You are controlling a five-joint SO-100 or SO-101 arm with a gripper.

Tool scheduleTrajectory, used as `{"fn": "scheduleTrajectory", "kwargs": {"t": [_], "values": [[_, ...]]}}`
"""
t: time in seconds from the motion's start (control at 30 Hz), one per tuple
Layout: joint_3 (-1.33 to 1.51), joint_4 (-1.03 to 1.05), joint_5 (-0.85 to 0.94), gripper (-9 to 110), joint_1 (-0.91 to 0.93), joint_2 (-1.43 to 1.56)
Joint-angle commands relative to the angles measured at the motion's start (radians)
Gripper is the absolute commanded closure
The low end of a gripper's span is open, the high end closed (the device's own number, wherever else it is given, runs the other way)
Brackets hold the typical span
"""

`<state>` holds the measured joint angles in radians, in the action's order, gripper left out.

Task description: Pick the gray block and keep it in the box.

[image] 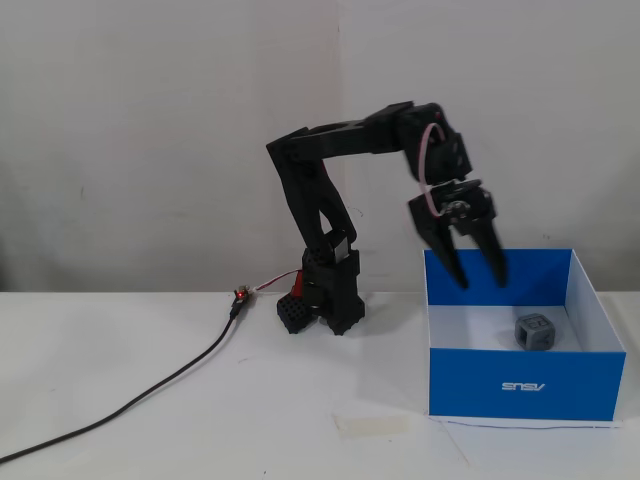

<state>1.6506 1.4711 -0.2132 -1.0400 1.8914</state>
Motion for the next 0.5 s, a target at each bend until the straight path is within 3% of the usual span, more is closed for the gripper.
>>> {"fn": "scheduleTrajectory", "kwargs": {"t": [0.0, 0.2, 0.47], "values": [[0.011, 0.002, 0.13, 100, 0.184, 0.107], [0.089, -0.038, 0.244, 101, 0.445, 0.173], [0.299, -0.207, 0.247, 101, 0.781, 0.371]]}}
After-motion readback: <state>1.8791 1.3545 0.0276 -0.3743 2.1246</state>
